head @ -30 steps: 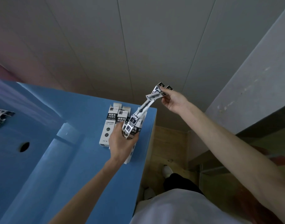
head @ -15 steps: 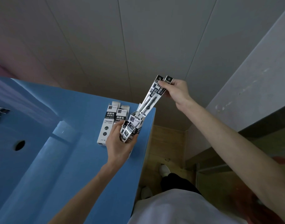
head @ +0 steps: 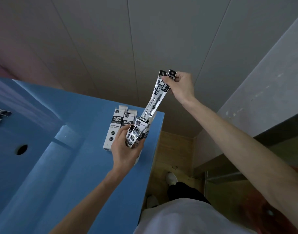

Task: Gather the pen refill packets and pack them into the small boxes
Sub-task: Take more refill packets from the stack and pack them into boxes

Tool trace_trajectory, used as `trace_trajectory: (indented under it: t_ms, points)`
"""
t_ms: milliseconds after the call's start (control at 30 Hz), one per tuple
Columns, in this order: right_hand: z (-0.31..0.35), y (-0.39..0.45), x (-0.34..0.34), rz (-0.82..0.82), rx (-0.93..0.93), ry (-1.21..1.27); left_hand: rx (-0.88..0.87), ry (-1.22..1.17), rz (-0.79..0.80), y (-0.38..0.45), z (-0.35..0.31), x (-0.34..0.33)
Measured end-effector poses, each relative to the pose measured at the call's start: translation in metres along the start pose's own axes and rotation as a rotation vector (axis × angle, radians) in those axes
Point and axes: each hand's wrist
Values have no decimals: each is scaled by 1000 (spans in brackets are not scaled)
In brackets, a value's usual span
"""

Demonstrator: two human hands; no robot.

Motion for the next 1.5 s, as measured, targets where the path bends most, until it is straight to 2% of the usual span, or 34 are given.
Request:
trace_trajectory:
  t_ms: [267, 633, 833, 1000, 1133, 1300, 1500]
  points:
    - [0, -4, 0, 66, 56, 21, 18, -8, -1, 1, 1, -2]
    - [12, -17, -23, -37, 104, 31, 31, 27, -11, 3, -5, -7]
    - [5, -30, -30, 4, 219, -24, 28, 29, -27, 4, -8, -10]
    - [-5, -42, -28, 83, 218, -65, 45, 24, -31, 7, -7, -11]
    - [-15, -58, -29, 220, 199, -104, 67, 36, -41, 10, -10, -14]
    - [-28, -65, -28, 400, 221, -452, 98, 25, -39, 13, -12, -16]
    - [-46, -65, -34, 382, 190, -409, 165, 4, -48, 20, -13, -16]
Point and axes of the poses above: each hand's wrist, its own y-axis towards the middle knuckle, its own x-axis out of the back of the hand, z = x × y, and after that the axes turned 10 degrees about -x, right-handed
